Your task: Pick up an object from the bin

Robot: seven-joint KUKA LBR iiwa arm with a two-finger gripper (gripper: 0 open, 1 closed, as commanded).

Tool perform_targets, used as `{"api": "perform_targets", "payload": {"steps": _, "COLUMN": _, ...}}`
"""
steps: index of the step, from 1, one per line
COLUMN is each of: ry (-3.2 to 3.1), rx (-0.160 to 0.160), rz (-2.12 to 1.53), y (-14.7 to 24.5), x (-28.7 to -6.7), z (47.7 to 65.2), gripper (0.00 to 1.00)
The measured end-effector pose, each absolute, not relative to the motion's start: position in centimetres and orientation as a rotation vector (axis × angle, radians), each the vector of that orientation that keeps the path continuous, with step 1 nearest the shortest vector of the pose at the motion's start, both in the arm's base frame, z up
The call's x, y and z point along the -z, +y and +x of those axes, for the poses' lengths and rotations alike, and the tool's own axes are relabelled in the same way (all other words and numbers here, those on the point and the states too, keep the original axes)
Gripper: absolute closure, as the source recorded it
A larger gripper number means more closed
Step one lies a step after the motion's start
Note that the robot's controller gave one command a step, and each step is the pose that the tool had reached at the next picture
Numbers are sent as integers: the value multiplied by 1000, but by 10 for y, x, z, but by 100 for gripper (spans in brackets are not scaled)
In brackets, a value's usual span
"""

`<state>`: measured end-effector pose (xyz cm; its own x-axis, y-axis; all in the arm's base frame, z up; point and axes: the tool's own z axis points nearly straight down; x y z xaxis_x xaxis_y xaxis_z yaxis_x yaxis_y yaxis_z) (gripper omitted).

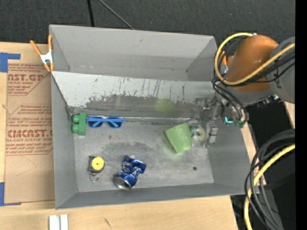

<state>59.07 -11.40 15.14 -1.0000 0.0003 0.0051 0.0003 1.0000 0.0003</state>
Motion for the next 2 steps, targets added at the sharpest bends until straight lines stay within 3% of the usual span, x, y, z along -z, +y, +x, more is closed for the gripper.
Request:
{"api": "perform_targets", "payload": {"steps": 1, "ry": -3133, "rx": 4, "rz": -123, "y": -106, "x": -79, "z": 585, "gripper": 0}}
{"api": "perform_targets", "payload": {"steps": 2, "ry": -3101, "rx": 3, "rz": -499, "y": -85, "x": -69, "z": 569, "gripper": 0}}
